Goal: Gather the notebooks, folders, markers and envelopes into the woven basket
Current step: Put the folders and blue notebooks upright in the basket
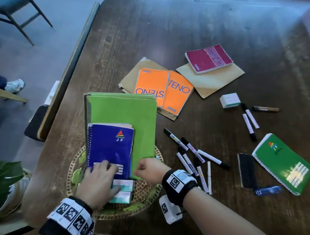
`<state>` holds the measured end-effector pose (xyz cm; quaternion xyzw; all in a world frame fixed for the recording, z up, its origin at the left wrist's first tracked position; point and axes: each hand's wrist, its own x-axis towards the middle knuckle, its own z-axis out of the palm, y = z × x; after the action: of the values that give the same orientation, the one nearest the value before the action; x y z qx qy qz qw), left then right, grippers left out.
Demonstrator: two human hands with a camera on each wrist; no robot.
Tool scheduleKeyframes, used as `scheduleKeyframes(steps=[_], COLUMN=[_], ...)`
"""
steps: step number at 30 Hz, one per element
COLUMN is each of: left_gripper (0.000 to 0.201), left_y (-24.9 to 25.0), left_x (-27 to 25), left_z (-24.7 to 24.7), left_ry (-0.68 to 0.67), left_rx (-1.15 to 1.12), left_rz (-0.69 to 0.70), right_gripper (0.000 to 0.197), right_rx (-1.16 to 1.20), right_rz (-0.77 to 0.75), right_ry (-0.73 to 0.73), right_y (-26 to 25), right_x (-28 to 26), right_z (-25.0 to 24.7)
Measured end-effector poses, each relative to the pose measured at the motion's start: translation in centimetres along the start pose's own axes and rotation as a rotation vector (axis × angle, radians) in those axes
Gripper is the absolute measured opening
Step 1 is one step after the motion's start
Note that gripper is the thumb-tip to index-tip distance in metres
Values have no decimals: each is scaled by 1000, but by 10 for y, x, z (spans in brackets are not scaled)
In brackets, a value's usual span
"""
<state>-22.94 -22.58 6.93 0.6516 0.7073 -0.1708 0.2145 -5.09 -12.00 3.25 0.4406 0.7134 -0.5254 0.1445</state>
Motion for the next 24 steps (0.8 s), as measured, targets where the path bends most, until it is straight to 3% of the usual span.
scheduleKeyframes(steps=[3,6,13,16,19,24], left_gripper=[32,21,21,26,40,61], left_y=[39,91,235,294,336,376], left_x=[20,56,174,234,290,363], left_z=[-29,-59,-101,-107,-107,-107], left_ry=[131,155,197,170,125,106], left_rx=[-221,-377,-432,-442,-424,-518], left_rz=[156,321,471,459,385,80], right_gripper=[24,20,18,20,33,48], right_rx=[103,118,169,148,130,202], right_rz=[18,42,236,296,334,352], right_ry=[94,261,576,642,652,637], right_y=[20,52,164,209,245,287], right_x=[-9,-22,-47,-47,-35,-5], right_z=[-36,-84,-201,-246,-277,-315])
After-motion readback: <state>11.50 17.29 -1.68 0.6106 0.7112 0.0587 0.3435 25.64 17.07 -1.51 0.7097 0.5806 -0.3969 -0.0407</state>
